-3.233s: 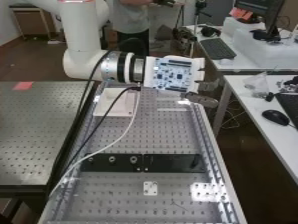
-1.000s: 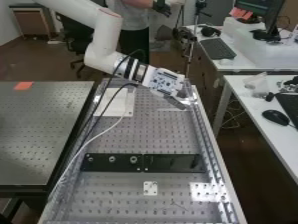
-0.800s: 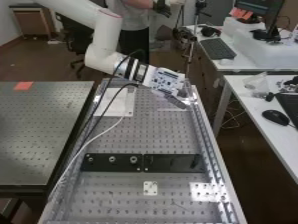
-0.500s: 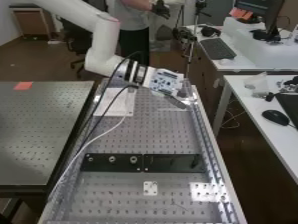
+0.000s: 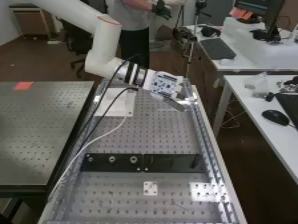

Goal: Grab the chopstick and place it in the clear container

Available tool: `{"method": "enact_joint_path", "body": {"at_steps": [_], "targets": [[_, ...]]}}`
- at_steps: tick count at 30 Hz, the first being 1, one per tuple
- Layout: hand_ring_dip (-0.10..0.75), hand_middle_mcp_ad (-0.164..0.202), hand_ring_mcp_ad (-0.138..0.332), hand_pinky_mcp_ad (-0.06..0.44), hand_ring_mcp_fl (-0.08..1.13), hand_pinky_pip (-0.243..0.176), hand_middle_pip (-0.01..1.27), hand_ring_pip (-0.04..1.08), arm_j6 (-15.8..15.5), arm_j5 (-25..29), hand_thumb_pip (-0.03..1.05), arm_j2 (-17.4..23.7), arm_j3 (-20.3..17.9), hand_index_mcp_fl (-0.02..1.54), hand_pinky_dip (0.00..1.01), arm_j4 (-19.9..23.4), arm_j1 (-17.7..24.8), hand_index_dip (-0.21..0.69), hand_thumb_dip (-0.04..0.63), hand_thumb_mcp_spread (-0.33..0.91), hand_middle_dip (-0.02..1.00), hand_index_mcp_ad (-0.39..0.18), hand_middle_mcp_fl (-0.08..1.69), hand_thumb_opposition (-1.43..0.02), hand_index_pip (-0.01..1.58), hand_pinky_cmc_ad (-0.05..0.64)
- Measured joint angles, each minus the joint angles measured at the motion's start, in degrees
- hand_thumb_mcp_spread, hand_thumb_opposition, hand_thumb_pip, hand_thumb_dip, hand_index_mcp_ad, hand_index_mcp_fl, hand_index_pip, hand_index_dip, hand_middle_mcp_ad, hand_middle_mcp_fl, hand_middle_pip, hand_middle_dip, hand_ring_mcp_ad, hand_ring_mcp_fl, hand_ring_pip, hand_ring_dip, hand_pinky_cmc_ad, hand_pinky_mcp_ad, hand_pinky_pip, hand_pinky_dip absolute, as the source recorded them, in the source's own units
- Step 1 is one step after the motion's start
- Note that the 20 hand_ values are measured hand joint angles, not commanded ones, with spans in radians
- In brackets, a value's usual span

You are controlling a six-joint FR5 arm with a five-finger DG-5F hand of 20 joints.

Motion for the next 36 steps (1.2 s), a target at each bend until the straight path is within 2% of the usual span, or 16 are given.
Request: {"method": "enact_joint_path", "body": {"at_steps": [3,5,8,14,17,23,27,30,31,34,36], "targets": [[0.550,-0.010,0.037,0.264,0.44,0.000,0.14,0.12,-0.2,-0.1,0.37,0.0,0.1,0.87,0.17,-0.1,-0.1,0.417,0.354,0.59,0.80,-0.257,0.94,-0.94,0.26,0.326],[0.550,-0.012,0.037,0.265,0.39,0.000,0.14,0.11,-0.4,-0.1,0.42,0.1,0.1,0.80,0.17,0.1,-0.1,0.405,0.353,0.57,0.80,-0.257,0.89,-0.90,0.19,0.328],[0.545,-0.012,0.051,0.264,0.34,-0.005,0.13,0.11,-0.7,0.0,0.45,0.3,0.0,0.78,0.17,0.4,-0.1,0.412,0.354,0.53,0.80,-0.253,0.85,-0.88,0.15,0.328],[0.545,-0.010,0.049,0.264,0.31,-0.010,0.13,0.11,-3.0,-0.7,0.47,1.5,0.3,0.74,0.17,2.0,-0.1,0.405,0.354,0.53,0.80,-0.255,0.79,-0.85,0.10,0.346],[0.520,-0.010,0.049,0.262,0.28,-0.040,0.13,0.10,-4.7,-1.4,0.47,2.2,0.6,0.74,0.16,3.2,-0.2,0.405,0.354,0.51,0.79,-0.253,0.79,-0.85,0.09,0.347],[0.522,-0.012,0.051,0.260,0.24,-0.042,0.11,0.11,-9.1,-1.8,0.46,4.9,2.1,0.70,0.17,5.3,-1.0,0.405,0.339,0.48,0.80,-0.255,0.73,-0.82,0.07,0.344],[0.506,-0.012,0.051,0.265,0.23,-0.049,0.10,0.10,-14.6,-4.0,0.40,7.4,2.7,0.66,0.17,5.7,-2.9,0.403,0.319,0.44,0.78,-0.225,0.62,-0.82,0.05,0.361],[0.471,-0.010,0.065,0.265,0.19,-0.051,0.09,0.10,-20.9,-4.6,0.34,9.6,2.8,0.63,0.17,5.0,-4.3,0.449,0.258,0.37,0.70,-0.218,0.48,-0.76,0.03,0.393],[0.471,-0.010,0.087,0.265,0.18,-0.051,0.08,0.11,-22.7,-5.0,0.33,10.1,2.8,0.62,0.17,4.9,-4.7,0.461,0.243,0.37,0.66,-0.206,0.43,-0.74,0.04,0.396],[0.433,-0.003,0.103,0.265,0.15,-0.044,0.08,0.11,-32.6,-6.8,0.31,13.0,2.1,0.59,0.17,3.8,-6.4,0.464,0.208,0.32,0.58,-0.187,0.32,-0.73,0.04,0.414],[0.393,-0.002,0.099,0.279,0.11,-0.042,0.08,0.11,-36.5,-7.5,0.30,14.2,1.7,0.57,0.17,3.4,-7.0,0.463,0.176,0.32,0.53,-0.185,0.28,-0.73,0.03,0.429]]}}
